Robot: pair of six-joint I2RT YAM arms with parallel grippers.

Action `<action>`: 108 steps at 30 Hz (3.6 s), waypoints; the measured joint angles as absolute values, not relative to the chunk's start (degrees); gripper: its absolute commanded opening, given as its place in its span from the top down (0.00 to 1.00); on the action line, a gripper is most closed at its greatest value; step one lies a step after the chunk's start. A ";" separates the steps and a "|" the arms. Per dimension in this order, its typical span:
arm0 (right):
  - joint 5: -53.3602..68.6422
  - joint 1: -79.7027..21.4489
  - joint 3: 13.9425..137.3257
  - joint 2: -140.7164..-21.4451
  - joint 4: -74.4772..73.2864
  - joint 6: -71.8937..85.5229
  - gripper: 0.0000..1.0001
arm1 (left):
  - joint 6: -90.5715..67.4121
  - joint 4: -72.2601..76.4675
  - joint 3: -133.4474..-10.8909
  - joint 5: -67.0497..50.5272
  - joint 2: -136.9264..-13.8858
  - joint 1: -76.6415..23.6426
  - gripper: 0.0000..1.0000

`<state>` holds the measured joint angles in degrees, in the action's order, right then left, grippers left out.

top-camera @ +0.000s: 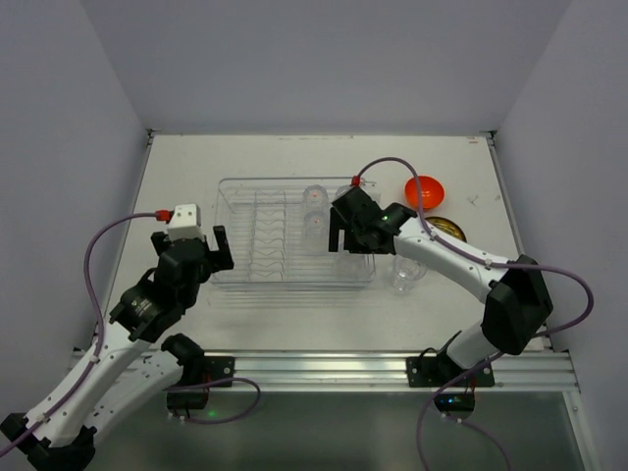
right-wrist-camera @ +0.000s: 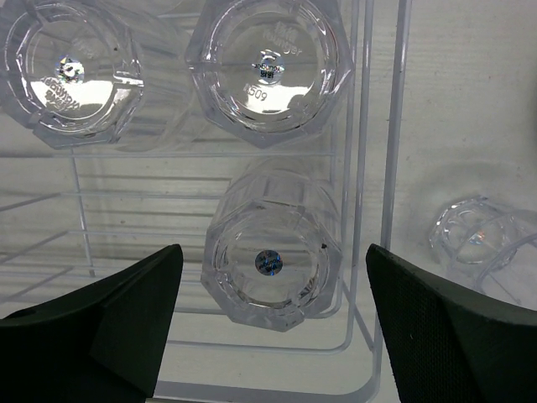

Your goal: Unload the mixed dishes from the dish rack

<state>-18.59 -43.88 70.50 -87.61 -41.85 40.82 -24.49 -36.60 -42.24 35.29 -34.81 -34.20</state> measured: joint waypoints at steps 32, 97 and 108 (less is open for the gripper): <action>-23.86 -49.69 75.31 -96.40 -45.71 46.98 0.90 | -24.69 -36.05 -41.60 36.38 -29.98 -34.17 0.00; 11.05 -50.50 46.63 -31.11 -5.76 32.69 0.01 | -40.53 27.44 -36.80 -11.07 -44.45 -65.36 1.00; -22.81 -49.45 46.89 -31.27 -23.68 26.37 0.01 | -28.01 -30.89 -74.59 20.01 -63.61 -33.32 1.00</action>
